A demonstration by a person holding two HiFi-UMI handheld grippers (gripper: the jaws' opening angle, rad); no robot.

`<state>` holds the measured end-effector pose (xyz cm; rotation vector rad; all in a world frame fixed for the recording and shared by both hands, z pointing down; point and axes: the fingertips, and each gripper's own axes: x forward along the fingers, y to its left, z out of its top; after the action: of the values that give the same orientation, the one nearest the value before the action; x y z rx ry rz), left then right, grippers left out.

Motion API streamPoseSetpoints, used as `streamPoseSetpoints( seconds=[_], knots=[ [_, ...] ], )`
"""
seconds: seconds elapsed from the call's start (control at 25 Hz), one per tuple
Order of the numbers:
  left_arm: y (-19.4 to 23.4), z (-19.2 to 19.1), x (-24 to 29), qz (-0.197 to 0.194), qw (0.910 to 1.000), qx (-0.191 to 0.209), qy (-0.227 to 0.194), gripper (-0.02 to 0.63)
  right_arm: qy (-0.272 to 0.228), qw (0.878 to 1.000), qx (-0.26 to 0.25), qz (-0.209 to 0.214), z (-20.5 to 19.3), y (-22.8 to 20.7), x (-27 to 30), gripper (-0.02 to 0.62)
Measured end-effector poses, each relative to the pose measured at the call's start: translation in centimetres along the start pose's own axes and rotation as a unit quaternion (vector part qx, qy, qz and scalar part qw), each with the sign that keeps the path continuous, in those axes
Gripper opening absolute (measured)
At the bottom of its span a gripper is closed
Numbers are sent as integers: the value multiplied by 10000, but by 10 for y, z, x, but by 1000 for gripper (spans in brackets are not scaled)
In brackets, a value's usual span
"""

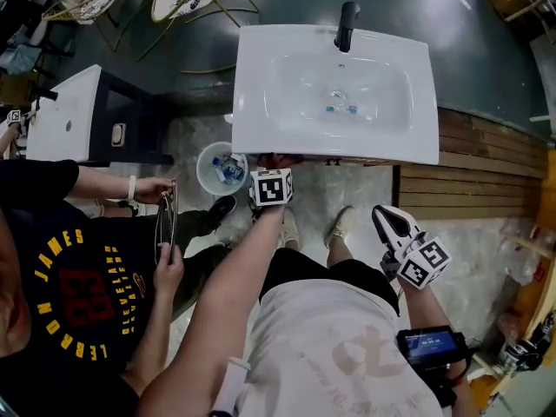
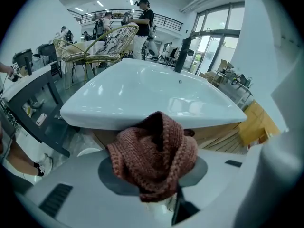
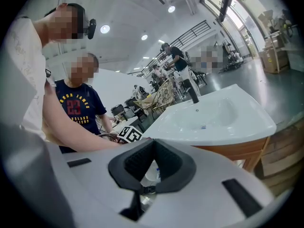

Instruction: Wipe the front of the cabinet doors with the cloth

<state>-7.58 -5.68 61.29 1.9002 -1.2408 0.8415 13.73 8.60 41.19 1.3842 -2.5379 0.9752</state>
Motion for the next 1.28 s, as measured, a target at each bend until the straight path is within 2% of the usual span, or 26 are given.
streamPoseSetpoints(
  seconds=[0.4,0.56,0.84,1.04,1.28],
  knots=[
    [-19,-4,2,-154,9997,-154,-109,166,39,10000,-43,40,-4,-2,-2,14],
    [-27,-4,1,-293,9992,-168,-221,206,35,9999,-72,61,-3,-2,-2,14],
    [-37,-6,2,-221,9996,-32,-190,204,66,9999,-108,67,-6,-2,-3,14],
    [-48,-7,6,-259,9994,-109,-208,195,70,9999,-114,52,-6,-9,-9,14],
    [-80,-1,21,-234,9996,-180,-18,193,151,9998,-46,77,4,-30,-16,14]
  ],
)
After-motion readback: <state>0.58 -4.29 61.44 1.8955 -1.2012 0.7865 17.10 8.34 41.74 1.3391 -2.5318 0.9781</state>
